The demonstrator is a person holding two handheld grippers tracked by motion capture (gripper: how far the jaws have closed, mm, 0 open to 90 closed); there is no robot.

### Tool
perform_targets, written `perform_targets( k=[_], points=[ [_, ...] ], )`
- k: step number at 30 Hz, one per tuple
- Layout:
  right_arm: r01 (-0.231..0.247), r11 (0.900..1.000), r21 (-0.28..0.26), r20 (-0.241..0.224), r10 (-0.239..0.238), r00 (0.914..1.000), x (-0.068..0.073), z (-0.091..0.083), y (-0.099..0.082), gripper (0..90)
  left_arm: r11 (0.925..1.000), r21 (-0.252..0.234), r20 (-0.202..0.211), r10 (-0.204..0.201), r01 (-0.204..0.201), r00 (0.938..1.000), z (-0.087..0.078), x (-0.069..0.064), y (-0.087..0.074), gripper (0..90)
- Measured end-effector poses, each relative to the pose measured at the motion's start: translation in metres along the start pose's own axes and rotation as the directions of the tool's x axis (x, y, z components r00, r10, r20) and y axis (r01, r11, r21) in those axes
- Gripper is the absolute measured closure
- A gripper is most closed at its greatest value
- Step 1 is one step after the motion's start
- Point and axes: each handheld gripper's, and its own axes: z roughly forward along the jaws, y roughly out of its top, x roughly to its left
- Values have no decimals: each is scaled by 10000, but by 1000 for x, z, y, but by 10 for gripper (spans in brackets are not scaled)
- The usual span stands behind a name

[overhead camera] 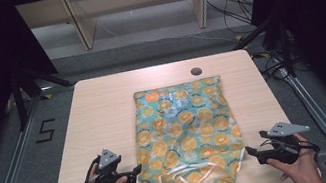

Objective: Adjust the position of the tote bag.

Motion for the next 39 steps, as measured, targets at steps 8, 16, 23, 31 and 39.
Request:
perform_targets(
  k=[8, 16, 23, 31, 39],
  points=[
    [207, 9998, 51, -561, -204, 9982, 4, 5, 3, 217, 9995, 298, 347, 78, -89, 9994, 13, -7, 6, 150],
    [367, 9982, 470, -421, -347, 9985, 9, 12, 8, 221, 9969, 749, 419, 214, -245, 9989, 26, -6, 11, 153],
    [391, 9917, 1222, -87, -383, 9992, 11, 31, 11, 210, 9885, 1390, 382, 545, -593, 9978, 38, -10, 14, 188],
    [428, 9898, 1361, -181, -407, 9990, 7, 49, 14, 218, 9914, 1223, 464, 405, -459, 9981, 45, -9, 15, 488],
    [1350, 9766, 1673, -747, -1240, 9895, 9, 56, 23, 685, 9903, 815, 836, 1054, -1122, 9909, 44, -16, 15, 813]
  ],
)
